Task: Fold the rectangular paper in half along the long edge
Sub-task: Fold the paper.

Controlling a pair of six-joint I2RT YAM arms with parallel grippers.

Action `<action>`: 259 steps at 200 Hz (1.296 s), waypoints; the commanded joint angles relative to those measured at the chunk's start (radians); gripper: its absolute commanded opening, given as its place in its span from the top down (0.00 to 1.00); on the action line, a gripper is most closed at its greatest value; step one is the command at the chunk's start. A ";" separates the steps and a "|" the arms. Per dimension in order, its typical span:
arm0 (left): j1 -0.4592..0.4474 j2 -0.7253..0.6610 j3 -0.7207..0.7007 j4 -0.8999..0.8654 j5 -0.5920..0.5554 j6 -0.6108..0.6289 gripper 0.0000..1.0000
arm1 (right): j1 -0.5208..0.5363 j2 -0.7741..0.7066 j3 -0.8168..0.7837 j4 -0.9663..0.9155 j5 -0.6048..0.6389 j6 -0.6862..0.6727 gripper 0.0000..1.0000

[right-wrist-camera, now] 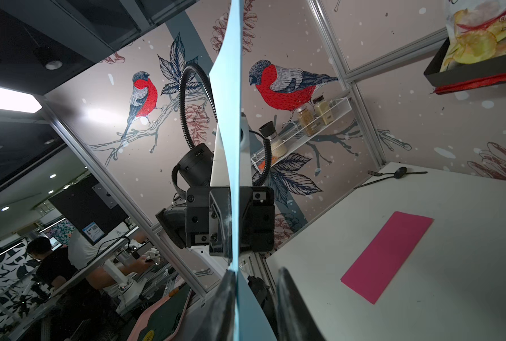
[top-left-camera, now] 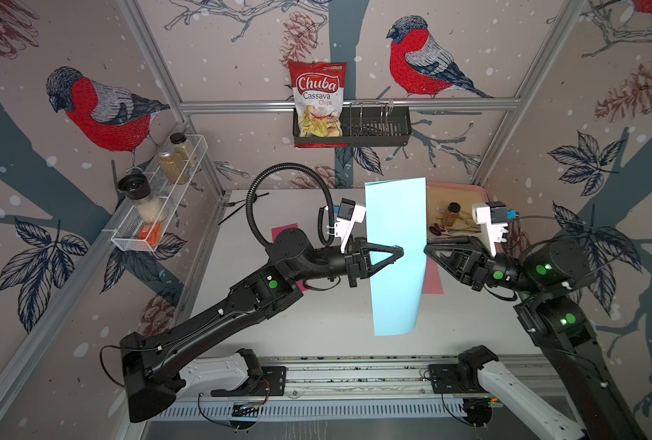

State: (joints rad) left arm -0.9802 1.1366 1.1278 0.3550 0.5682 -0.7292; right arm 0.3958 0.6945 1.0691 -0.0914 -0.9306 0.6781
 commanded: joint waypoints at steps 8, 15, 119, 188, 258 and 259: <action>-0.003 -0.005 0.010 0.026 -0.018 -0.002 1.00 | 0.007 0.001 0.008 -0.038 0.005 -0.041 0.73; -0.002 -0.004 0.011 0.027 -0.018 -0.005 1.00 | 0.010 -0.001 0.005 -0.040 0.003 -0.044 0.75; -0.004 0.018 0.047 -0.046 -0.064 0.048 1.00 | 0.059 -0.019 0.031 -0.116 0.001 -0.076 0.90; -0.004 0.021 0.060 -0.056 -0.069 0.053 1.00 | 0.073 -0.028 0.032 -0.199 0.022 -0.127 1.00; -0.005 0.025 0.067 -0.062 -0.068 0.059 1.00 | 0.081 -0.029 0.055 -0.293 0.051 -0.172 0.85; -0.004 0.025 0.067 -0.062 -0.067 0.059 1.00 | 0.080 -0.030 0.056 -0.295 0.051 -0.173 0.85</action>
State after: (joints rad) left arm -0.9833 1.1603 1.1843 0.2798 0.4992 -0.6804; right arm 0.4713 0.6662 1.1061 -0.3553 -0.8936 0.5411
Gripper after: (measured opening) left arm 0.048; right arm 0.050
